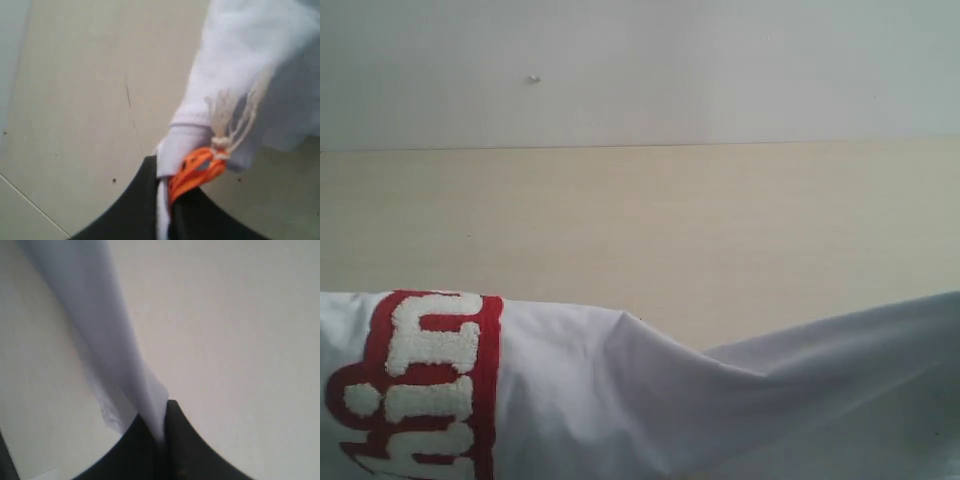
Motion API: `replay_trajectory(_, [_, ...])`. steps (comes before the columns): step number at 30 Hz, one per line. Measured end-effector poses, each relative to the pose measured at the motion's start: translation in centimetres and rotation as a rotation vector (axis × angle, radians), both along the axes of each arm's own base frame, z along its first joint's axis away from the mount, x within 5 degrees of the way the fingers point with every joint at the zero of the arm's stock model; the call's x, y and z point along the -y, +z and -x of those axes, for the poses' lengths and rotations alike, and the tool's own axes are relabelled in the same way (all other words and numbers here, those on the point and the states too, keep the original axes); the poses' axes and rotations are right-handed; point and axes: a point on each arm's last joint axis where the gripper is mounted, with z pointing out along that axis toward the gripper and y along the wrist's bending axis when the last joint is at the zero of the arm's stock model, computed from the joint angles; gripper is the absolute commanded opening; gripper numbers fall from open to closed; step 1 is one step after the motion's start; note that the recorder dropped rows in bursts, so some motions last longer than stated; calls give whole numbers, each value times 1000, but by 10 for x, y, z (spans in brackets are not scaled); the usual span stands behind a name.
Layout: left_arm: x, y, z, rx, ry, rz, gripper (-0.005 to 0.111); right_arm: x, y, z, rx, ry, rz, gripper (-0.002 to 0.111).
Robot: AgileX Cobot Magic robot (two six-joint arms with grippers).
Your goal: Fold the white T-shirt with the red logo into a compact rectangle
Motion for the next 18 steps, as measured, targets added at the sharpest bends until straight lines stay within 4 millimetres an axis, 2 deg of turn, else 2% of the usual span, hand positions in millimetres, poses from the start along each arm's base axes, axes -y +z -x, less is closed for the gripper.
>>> replay_trajectory(1, [1, -7, -6, -15, 2, -30, 0, 0, -6, -5, -21, -1, 6, 0])
replay_trajectory(2, [3, -23, -23, -30, 0, -99, 0, -1, -18, -18, -48, -3, 28, 0])
replay_trajectory(3, [5, -30, -31, -34, 0, -121, 0, 0, -24, -26, -53, -4, 43, 0])
replay_trajectory(4, [10, -48, -49, -14, -5, -148, 0, 0, -37, -43, -59, -8, 81, 0])
replay_trajectory(9, [13, -82, -98, 97, 56, -66, 0, 1, -70, -87, -34, -78, 132, 0])
replay_trajectory(14, [-6, -133, -155, 119, 154, -8, 0, 0, -125, -137, 23, -124, 178, 0])
replay_trajectory(18, [-15, -175, -182, 112, 181, 31, 0, 0, -164, -159, 44, -179, 202, 1])
